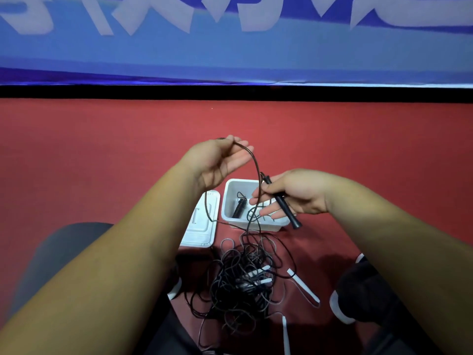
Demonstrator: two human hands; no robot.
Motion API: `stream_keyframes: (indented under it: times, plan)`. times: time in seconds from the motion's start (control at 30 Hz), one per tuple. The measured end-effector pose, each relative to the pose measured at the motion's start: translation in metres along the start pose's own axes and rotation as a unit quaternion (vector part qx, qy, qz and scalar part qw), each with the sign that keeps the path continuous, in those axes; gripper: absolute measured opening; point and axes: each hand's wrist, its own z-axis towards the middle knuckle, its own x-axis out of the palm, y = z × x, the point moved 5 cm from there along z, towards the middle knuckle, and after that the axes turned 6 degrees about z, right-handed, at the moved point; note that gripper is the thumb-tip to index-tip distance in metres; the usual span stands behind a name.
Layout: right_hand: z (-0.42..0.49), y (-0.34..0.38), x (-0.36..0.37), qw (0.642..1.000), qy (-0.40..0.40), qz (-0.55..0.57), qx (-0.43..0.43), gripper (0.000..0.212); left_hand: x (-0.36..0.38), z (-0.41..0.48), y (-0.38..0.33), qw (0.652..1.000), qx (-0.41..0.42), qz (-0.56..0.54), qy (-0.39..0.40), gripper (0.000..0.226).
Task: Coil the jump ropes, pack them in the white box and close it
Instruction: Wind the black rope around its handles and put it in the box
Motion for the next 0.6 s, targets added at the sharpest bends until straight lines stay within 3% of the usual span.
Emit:
stream_keyframes:
  times: [0.17, 0.23, 0.3, 0.43, 0.6]
  plan:
    - [0.0, 0.017, 0.002, 0.994, -0.039, 0.038, -0.096, 0.019, -0.017, 0.004, -0.005, 0.996, 0.019, -0.06, -0.063, 0.02]
    - [-0.003, 0.022, 0.001, 0.986, -0.082, 0.084, -0.118, 0.02, -0.019, 0.004, -0.004, 0.997, 0.004, 0.017, -0.073, 0.03]
    - [-0.005, 0.029, -0.001, 0.971, -0.115, 0.152, -0.143, 0.02, -0.019, 0.003, 0.002, 0.984, -0.029, 0.161, -0.073, 0.038]
    - [-0.012, 0.045, -0.008, 0.924, -0.133, 0.3, -0.194, 0.022, -0.004, -0.008, 0.031, 0.906, -0.113, 0.405, 0.043, 0.043]
    - [-0.018, 0.056, -0.028, 0.842, -0.157, 0.463, -0.227, 0.02, 0.005, -0.014, 0.061, 0.811, -0.135, 0.53, 0.208, 0.041]
